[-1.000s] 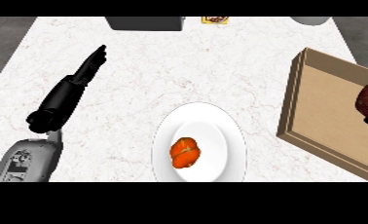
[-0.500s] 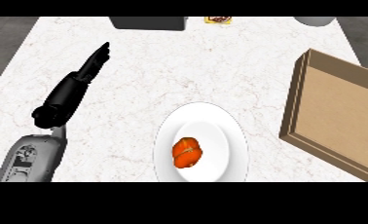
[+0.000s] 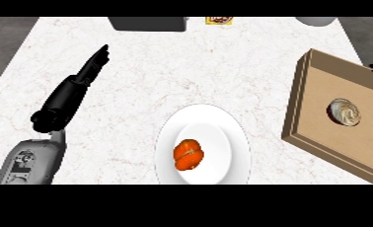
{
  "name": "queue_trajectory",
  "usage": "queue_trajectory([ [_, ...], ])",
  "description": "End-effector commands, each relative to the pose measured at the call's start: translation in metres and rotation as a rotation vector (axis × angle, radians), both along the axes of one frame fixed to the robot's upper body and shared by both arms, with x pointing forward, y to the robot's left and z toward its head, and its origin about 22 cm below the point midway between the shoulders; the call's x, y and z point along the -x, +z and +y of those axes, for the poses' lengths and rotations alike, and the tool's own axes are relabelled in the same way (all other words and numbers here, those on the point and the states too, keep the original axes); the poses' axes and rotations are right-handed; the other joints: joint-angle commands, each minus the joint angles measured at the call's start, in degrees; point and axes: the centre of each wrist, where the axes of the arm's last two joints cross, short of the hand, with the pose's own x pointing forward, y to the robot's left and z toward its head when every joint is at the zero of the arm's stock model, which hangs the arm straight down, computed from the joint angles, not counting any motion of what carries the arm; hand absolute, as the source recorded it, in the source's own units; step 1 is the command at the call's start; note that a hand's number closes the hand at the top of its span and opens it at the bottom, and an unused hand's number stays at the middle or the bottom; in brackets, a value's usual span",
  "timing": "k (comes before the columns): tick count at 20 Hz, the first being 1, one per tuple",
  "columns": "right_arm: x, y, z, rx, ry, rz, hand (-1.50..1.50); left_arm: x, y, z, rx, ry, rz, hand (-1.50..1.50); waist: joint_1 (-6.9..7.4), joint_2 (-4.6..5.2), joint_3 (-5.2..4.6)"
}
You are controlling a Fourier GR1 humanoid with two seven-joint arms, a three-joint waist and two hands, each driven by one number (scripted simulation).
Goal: Pick the cupcake from the plate and place it in the cardboard box
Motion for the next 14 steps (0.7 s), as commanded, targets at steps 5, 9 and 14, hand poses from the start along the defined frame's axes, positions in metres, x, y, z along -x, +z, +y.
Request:
queue_trajectory([
  [5, -0.012, -0.028, -0.013, -0.803, -0.077, -0.092, -1.5, 0.006, -0.003, 0.007, -0.006, 0.012, 0.007, 0.0, -0.52, -0.37, -0.07],
  [9, -0.015, -0.004, -0.039, -0.964, -0.224, -0.061, -1.5, -0.003, 0.0, 0.01, -0.002, 0.008, -0.005, 0.0, -0.14, 0.22, -0.12],
  [14, -0.001, -0.003, -0.069, -1.056, -0.35, -0.104, -1.5, -0.007, 0.011, 0.01, -0.001, -0.009, 0.0, 0.0, 0.48, 0.51, 0.05],
])
